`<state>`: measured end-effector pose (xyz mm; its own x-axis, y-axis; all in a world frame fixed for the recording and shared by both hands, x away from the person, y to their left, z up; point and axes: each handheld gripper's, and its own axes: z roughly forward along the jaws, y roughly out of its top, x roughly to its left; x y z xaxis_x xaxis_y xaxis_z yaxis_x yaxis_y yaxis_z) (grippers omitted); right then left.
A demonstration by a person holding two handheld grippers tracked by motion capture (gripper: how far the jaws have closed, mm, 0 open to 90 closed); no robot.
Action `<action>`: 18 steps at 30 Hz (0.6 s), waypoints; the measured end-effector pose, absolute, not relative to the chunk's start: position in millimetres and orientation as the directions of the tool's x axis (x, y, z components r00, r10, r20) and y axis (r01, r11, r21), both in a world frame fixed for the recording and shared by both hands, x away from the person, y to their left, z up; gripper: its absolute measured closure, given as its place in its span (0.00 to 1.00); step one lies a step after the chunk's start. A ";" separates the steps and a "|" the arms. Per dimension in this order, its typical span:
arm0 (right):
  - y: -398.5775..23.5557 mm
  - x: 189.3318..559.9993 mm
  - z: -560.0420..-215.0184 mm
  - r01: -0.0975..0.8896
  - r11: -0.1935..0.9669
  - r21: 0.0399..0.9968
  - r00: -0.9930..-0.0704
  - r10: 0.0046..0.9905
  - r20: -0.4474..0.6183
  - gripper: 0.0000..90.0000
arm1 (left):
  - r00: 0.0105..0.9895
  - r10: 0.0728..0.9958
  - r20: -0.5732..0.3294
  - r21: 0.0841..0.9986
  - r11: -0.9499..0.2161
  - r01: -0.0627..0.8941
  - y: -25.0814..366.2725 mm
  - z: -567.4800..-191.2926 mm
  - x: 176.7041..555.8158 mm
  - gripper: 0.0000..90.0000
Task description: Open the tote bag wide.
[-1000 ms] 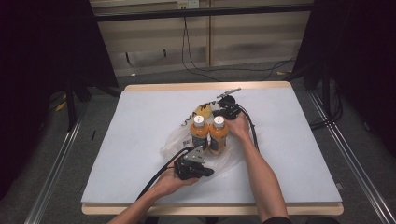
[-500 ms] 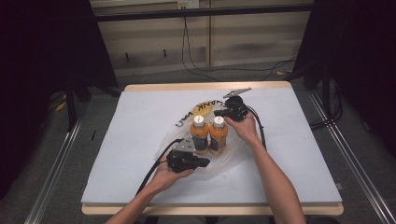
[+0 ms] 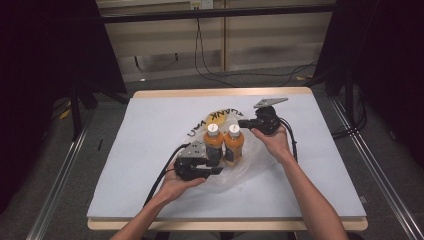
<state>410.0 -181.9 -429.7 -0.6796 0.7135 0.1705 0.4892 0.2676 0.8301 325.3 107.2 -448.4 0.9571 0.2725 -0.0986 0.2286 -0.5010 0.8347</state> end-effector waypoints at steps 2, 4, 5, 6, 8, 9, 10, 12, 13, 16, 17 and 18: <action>-184.8 403.4 -426.2 0.485 0.269 0.832 -0.681 0.713 0.167 0.96 | 0.954 0.283 -0.099 0.841 -0.488 0.233 107.7 -447.8 325.2 0.74; -188.0 396.0 -423.7 0.478 0.271 0.836 -0.683 0.713 0.160 0.94 | 0.952 0.294 -0.086 0.840 -0.492 0.228 109.4 -446.5 325.5 0.69; -189.8 392.6 -423.1 0.472 0.277 0.837 -0.688 0.709 0.154 0.94 | 0.950 0.302 -0.081 0.845 -0.485 0.227 109.8 -445.9 325.1 0.67; -191.5 389.2 -422.2 0.471 0.282 0.836 -0.687 0.712 0.147 0.91 | 0.947 0.310 -0.080 0.847 -0.480 0.229 110.7 -445.0 325.0 0.64; -195.7 382.7 -420.6 0.468 0.279 0.839 -0.687 0.711 0.147 0.88 | 0.944 0.324 -0.064 0.851 -0.476 0.222 113.0 -442.4 325.4 0.60; -198.3 379.6 -419.7 0.465 0.275 0.841 -0.684 0.715 0.144 0.85 | 0.940 0.334 -0.063 0.856 -0.466 0.223 114.3 -440.8 325.2 0.58; -201.2 376.2 -418.5 0.467 0.259 0.845 -0.678 0.719 0.154 0.83 | 0.939 0.341 -0.052 0.856 -0.469 0.218 116.1 -438.3 324.6 0.56; -208.0 368.1 -415.3 0.466 0.231 0.854 -0.671 0.722 0.170 0.76 | 0.936 0.349 -0.049 0.863 -0.458 0.215 118.8 -435.2 323.9 0.51; -210.9 364.4 -413.7 0.460 0.231 0.858 -0.670 0.723 0.165 0.74 | 0.935 0.350 -0.052 0.865 -0.452 0.217 119.6 -434.3 323.8 0.47; -217.5 353.8 -410.1 0.455 0.225 0.862 -0.663 0.732 0.158 0.64 | 0.929 0.366 -0.050 0.870 -0.441 0.220 125.2 -430.8 323.7 0.39; -219.6 349.7 -408.8 0.448 0.233 0.863 -0.665 0.732 0.148 0.62 | 0.926 0.375 -0.051 0.871 -0.437 0.225 127.4 -429.8 323.4 0.34; -221.2 345.6 -407.5 0.443 0.230 0.867 -0.663 0.734 0.144 0.58 | 0.923 0.382 -0.049 0.871 -0.436 0.227 129.6 -428.7 323.3 0.30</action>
<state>345.6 -221.2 -407.5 -0.6633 0.7343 0.1441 0.4430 0.2301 0.8665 323.3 129.6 -428.7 0.9228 0.3821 -0.0489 0.2268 -0.4362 0.8708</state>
